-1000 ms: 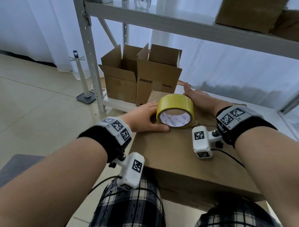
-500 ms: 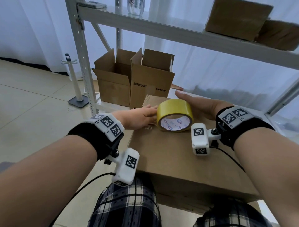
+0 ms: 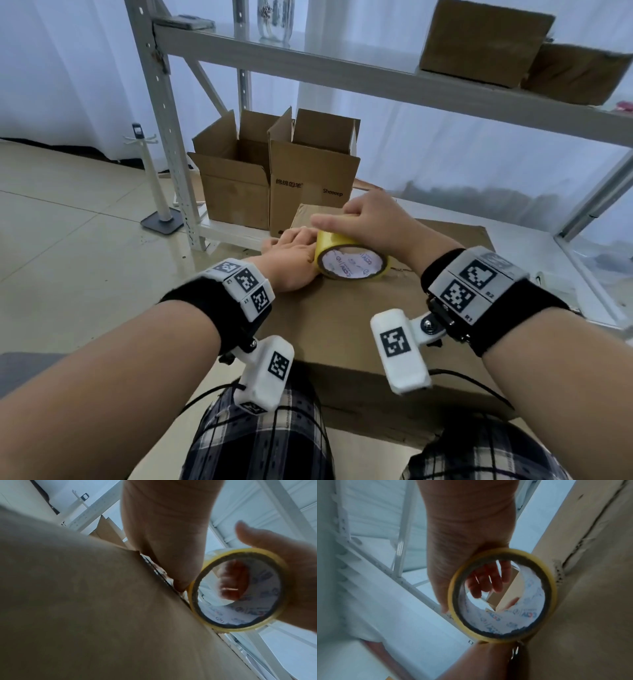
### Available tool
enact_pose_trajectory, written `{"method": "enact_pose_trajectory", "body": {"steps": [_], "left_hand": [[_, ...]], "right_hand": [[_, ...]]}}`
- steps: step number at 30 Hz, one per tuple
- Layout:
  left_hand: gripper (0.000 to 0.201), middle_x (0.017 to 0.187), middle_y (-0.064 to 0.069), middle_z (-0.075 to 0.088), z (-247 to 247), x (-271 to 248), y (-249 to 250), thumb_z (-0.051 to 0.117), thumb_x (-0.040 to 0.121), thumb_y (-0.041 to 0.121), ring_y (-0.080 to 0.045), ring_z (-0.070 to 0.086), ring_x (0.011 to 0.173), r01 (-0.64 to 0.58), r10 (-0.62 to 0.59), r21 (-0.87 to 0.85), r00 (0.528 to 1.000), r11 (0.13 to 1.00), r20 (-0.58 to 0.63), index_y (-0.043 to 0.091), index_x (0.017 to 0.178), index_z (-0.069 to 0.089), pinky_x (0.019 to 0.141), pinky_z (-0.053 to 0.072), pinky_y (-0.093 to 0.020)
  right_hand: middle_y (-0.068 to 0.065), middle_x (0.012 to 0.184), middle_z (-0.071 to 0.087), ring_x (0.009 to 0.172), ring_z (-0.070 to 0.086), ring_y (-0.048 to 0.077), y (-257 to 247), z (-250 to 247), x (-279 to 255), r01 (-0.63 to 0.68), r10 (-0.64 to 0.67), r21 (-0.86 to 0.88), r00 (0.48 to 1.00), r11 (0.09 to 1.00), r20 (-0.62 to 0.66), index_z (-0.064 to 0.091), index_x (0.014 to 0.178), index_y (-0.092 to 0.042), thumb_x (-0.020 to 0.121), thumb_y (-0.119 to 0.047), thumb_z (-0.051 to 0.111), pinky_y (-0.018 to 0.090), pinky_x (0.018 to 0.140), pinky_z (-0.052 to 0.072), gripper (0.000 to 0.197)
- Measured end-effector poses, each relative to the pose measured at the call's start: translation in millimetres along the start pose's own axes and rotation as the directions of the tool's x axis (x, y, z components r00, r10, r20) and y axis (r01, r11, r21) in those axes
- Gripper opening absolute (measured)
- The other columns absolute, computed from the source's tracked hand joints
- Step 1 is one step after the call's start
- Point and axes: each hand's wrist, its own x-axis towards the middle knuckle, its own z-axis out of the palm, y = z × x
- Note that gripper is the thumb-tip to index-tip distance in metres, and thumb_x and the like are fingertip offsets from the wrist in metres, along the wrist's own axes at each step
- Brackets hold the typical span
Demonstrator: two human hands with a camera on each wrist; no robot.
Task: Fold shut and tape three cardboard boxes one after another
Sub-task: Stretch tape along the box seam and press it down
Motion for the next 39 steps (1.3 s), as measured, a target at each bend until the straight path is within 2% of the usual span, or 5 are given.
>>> {"method": "enact_pose_trajectory", "body": {"steps": [5, 16, 25, 33, 39], "left_hand": [[0.048, 0.157, 0.021, 0.0, 3.8, -1.4, -8.8, 0.016, 0.101, 0.051, -0.011, -0.005, 0.145, -0.019, 0.02, -0.07, 1.0, 0.997, 0.003, 0.046, 0.148, 0.011, 0.114, 0.0, -0.045], [0.057, 0.158, 0.019, -0.006, 11.6, 3.3, -4.4, 0.011, 0.099, 0.055, -0.008, -0.008, 0.146, 0.033, -0.032, 0.067, 0.999, 0.997, -0.011, 0.036, 0.151, -0.004, 0.116, -0.003, -0.05], [0.061, 0.159, 0.016, -0.01, 5.0, 6.3, -10.2, 0.017, 0.099, 0.056, -0.008, -0.008, 0.146, 0.036, -0.038, 0.089, 0.999, 0.995, 0.02, 0.036, 0.151, -0.006, 0.117, -0.003, -0.047], [0.061, 0.158, 0.005, -0.021, 7.7, 5.0, -26.8, 0.021, 0.103, 0.045, -0.018, -0.012, 0.147, 0.159, -0.154, -0.16, 0.987, 0.974, 0.042, 0.028, 0.151, -0.012, 0.117, -0.005, -0.039], [0.064, 0.158, 0.006, -0.021, 5.6, 1.5, -18.6, 0.01, 0.1, 0.052, -0.012, -0.018, 0.145, 0.125, -0.134, 0.172, 0.99, 0.977, 0.044, 0.023, 0.151, -0.014, 0.117, -0.013, -0.037]], "right_hand": [[-0.006, 0.044, 0.032, 0.039, 0.031, 0.005, -2.1, -18.1, 3.9, -0.104, 0.113, -0.118, 0.991, 0.988, 0.074, 0.043, 0.044, -0.016, 0.082, -0.039, 0.07, 0.021, 0.048, 0.028, 0.052], [0.001, 0.053, 0.035, 0.051, 0.034, 0.015, 4.6, -42.5, -16.1, -0.213, 0.278, -0.439, 0.956, 0.873, 0.089, 0.04, 0.051, -0.012, 0.082, -0.031, 0.065, 0.026, 0.053, 0.029, 0.044], [0.001, 0.053, 0.036, 0.05, 0.034, 0.015, 10.5, -41.2, -19.5, -0.212, 0.275, -0.404, 0.956, 0.89, 0.102, 0.04, 0.051, -0.012, 0.081, -0.031, 0.063, 0.029, 0.055, 0.032, 0.042], [0.001, 0.054, 0.039, 0.052, 0.038, 0.016, 14.0, -38.0, -13.5, -0.254, 0.307, -0.386, 0.948, 0.887, 0.081, 0.04, 0.053, -0.013, 0.079, -0.032, 0.063, 0.031, 0.056, 0.034, 0.039], [0.0, 0.057, 0.047, 0.055, 0.044, 0.015, 11.4, -29.7, -6.4, -0.207, 0.249, -0.469, 0.968, 0.858, 0.028, 0.045, 0.054, -0.015, 0.079, -0.044, 0.061, 0.034, 0.063, 0.044, 0.041]]}}
